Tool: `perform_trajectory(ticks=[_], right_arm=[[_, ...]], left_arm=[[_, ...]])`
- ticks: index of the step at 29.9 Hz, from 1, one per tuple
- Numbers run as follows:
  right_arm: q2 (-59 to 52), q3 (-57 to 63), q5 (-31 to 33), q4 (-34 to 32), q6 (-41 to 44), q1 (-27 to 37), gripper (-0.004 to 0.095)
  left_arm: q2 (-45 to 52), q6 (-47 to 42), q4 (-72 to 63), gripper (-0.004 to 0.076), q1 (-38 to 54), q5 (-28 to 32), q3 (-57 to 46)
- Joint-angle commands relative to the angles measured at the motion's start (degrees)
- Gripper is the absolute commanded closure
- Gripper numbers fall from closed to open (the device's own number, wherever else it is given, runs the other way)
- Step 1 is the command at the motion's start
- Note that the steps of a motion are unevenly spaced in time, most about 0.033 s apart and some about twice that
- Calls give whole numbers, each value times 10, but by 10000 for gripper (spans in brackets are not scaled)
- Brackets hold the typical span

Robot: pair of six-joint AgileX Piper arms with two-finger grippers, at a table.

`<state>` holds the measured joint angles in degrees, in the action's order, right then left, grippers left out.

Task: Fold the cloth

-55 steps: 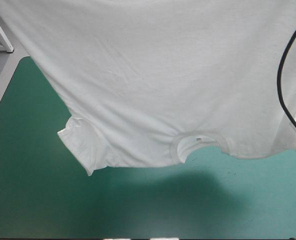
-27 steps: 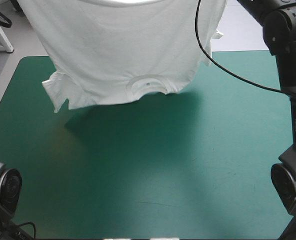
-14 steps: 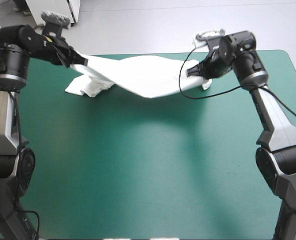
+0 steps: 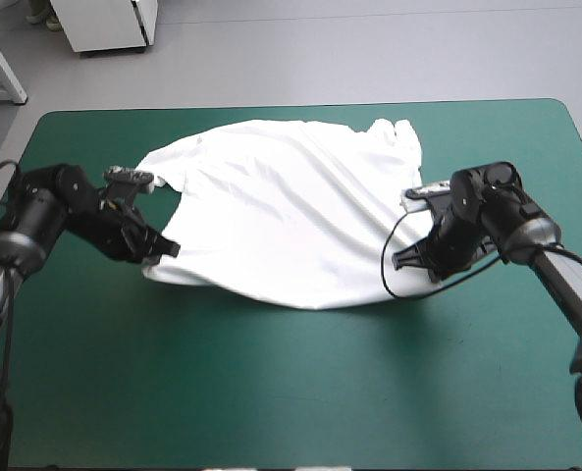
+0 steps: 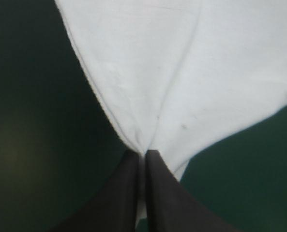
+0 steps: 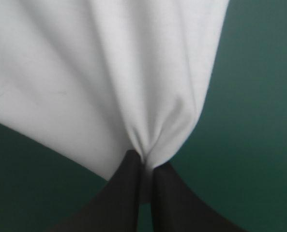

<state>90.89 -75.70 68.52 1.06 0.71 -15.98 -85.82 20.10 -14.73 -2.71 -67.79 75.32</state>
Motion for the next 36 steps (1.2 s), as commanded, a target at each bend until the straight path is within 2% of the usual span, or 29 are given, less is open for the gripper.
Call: perform_trajectory(ticks=[1, 4, 7, 13, 20, 22, 24, 26, 28, 31, 33, 36], right_arm=[[-87, 79, 12, 20, -17, 2, 923], [-142, 160, 12, 54, -19, 2, 923], [-195, 236, 13, 68, -19, 2, 923], [-279, 332, 15, 115, -10, 2, 923], [-298, 364, 15, 111, -33, 2, 907], [-298, 363, 12, 112, -49, 2, 829], [-298, 363, 2, 111, -53, 2, 708], [-298, 363, -14, 114, -53, 2, 535], [-298, 361, -34, 118, -53, 2, 334], [-298, 348, -68, 115, -45, 2, 134], [-298, 328, -89, 104, -31, 2, 102], [-298, 276, -106, 66, 4, 2, 119]], left_arm=[[114, -29, -15, 733, -3, 8, -105], [181, -43, -1, 733, -3, -15, -193], [222, -78, 38, 733, -3, -64, -243], [278, -102, 56, 733, -4, -61, -308], [295, -92, 48, 732, -4, -60, -343], [295, -82, 31, 707, -4, -59, -343], [295, -66, 21, 666, -4, -57, -343], [295, -63, 16, 588, -4, -54, -343], [295, -63, 7, 472, -4, -50, -343], [295, -63, 4, 275, -4, -28, -340], [295, -63, 4, 204, -4, -6, -331], [295, -66, 7, 186, -4, 17, -300]])
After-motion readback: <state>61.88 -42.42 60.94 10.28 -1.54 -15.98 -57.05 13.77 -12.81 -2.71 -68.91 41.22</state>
